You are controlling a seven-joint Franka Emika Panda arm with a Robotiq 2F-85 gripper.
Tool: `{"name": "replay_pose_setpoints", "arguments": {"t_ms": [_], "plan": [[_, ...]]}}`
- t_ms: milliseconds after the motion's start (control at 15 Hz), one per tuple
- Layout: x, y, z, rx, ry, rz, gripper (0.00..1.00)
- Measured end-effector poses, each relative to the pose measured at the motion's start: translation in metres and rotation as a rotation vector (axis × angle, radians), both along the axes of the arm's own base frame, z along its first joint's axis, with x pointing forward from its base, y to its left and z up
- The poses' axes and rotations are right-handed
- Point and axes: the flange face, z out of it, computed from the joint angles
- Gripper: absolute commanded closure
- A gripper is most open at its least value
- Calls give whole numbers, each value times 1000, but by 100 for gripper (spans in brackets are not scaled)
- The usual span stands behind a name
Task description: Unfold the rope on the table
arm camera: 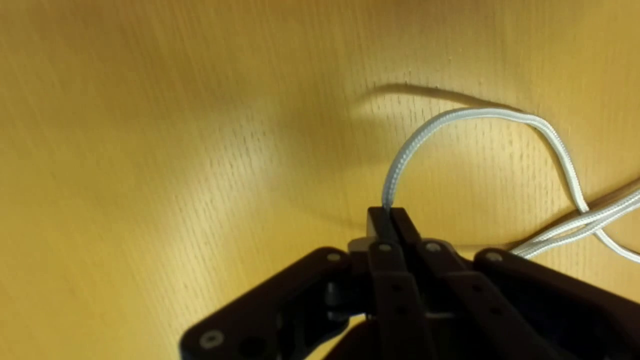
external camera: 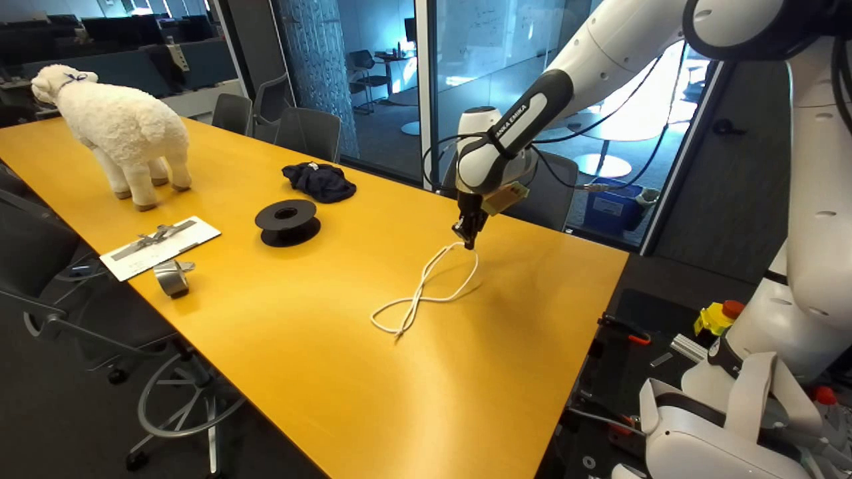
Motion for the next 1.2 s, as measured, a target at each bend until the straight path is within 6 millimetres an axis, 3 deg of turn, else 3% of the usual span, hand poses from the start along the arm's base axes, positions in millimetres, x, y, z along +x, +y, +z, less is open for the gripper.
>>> {"name": "replay_pose_setpoints", "arguments": {"t_ms": [267, 600, 800, 1133, 1200], "plan": [[-57, -4, -3, -4, -12, -143, 99], [-114, -13, -32, 48, 37, -322, 99], [-133, -24, -48, 78, 61, -409, 99], [-140, -40, -58, 93, 67, -455, 98], [-140, -42, -59, 91, 61, -451, 71]]}}
